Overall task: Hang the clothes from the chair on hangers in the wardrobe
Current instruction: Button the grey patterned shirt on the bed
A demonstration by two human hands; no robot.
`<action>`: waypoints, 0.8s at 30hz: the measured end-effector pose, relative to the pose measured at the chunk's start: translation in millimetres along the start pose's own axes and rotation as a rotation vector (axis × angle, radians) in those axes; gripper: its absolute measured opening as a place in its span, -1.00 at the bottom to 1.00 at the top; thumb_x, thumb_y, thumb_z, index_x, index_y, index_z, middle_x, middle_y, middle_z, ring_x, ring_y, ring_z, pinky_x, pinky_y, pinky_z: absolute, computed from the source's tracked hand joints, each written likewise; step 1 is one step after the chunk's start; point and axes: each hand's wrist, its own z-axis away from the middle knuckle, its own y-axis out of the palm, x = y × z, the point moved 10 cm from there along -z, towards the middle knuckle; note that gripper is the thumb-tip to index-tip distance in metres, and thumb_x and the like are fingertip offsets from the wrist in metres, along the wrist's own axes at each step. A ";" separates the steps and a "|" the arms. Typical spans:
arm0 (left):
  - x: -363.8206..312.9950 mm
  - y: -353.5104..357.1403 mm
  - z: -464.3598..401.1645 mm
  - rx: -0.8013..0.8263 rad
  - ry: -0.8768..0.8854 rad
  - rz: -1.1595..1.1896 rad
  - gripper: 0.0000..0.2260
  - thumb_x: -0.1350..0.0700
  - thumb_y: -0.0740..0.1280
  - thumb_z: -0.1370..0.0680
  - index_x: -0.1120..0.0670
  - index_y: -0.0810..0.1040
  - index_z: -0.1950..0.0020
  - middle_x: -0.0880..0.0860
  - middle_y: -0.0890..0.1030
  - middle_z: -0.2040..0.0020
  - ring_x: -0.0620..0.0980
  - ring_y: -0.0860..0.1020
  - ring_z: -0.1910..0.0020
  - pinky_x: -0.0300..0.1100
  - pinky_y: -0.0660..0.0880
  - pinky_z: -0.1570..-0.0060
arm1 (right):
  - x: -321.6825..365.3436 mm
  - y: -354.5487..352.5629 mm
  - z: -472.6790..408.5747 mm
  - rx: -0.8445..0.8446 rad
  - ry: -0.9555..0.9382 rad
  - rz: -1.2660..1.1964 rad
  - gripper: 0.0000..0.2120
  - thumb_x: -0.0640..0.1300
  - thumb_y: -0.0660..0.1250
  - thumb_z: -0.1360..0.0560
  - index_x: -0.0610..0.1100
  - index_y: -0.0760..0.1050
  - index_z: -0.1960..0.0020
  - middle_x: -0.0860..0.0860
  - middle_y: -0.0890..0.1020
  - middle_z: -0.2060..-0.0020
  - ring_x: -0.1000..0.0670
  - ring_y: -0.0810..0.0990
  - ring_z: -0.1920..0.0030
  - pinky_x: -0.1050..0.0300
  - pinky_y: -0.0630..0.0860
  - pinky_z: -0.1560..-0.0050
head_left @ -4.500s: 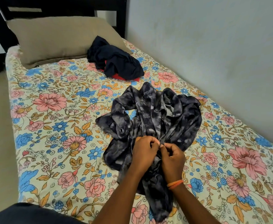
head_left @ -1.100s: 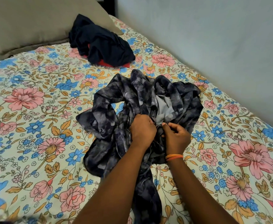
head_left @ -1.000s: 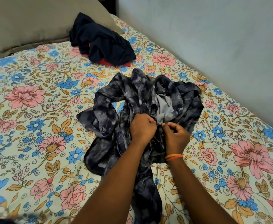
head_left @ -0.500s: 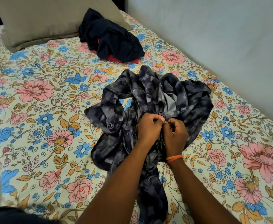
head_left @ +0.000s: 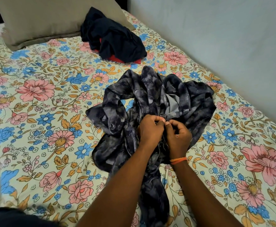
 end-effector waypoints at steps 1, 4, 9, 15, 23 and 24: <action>0.0 -0.6 0.2 -0.002 -0.007 0.014 -0.92 0.10 0.39 -0.55 0.05 0.69 0.06 -0.02 0.67 0.02 -0.11 0.61 0.09 -0.16 0.56 0.01 | -0.3 0.0 0.0 0.000 0.017 -0.014 -0.94 -0.30 0.44 -0.49 -0.27 0.66 0.05 0.01 0.66 0.24 0.27 0.57 0.27 0.46 0.44 0.22; -1.8 -0.7 0.9 0.003 -0.006 0.013 -0.90 0.11 0.39 -0.56 0.07 0.70 0.05 -0.03 0.68 0.06 -0.11 0.62 0.11 -0.21 0.55 0.04 | -1.6 -1.2 0.3 0.006 0.068 -0.082 -0.93 -0.31 0.41 -0.51 -0.22 0.67 0.06 0.09 0.66 0.25 0.28 0.59 0.25 0.42 0.48 0.18; -1.0 -0.2 -0.1 0.005 0.003 -0.014 -0.91 0.12 0.38 -0.56 0.06 0.69 0.07 -0.06 0.66 0.07 -0.12 0.60 0.12 -0.21 0.53 0.06 | -9.4 2.1 -0.9 0.066 0.150 -0.151 -0.92 -0.32 0.45 -0.48 -0.17 0.67 0.10 0.03 0.68 0.28 0.15 0.62 0.27 0.28 0.56 0.17; 2.4 0.9 -5.1 0.073 0.046 0.056 -0.90 0.19 0.38 -0.57 0.14 0.69 -0.01 0.01 0.64 0.01 -0.11 0.59 0.04 -0.25 0.49 0.01 | -15.9 11.1 -4.0 0.238 0.213 -0.174 -0.93 -0.21 0.50 -0.47 -0.21 0.64 0.16 -0.22 0.66 0.29 -0.02 0.56 0.29 0.06 0.56 0.23; -3.3 -0.5 -1.4 0.109 0.024 0.140 -0.93 0.15 0.47 -0.50 0.13 0.72 0.08 -0.13 0.63 0.21 -0.30 0.60 0.19 -0.41 0.51 0.15 | -21.1 13.5 -4.8 0.188 0.262 -0.153 -0.86 -0.19 0.47 -0.49 -0.20 0.61 0.21 -0.10 0.60 0.39 0.05 0.47 0.38 0.11 0.46 0.33; -4.9 -1.2 -1.0 0.101 0.033 0.138 -0.93 0.16 0.49 -0.49 0.14 0.73 0.08 -0.15 0.62 0.24 -0.35 0.58 0.24 -0.48 0.48 0.21 | -22.5 13.5 -4.5 0.197 0.262 -0.154 -0.86 -0.17 0.47 -0.50 -0.19 0.61 0.21 -0.10 0.59 0.39 0.05 0.47 0.38 0.10 0.45 0.33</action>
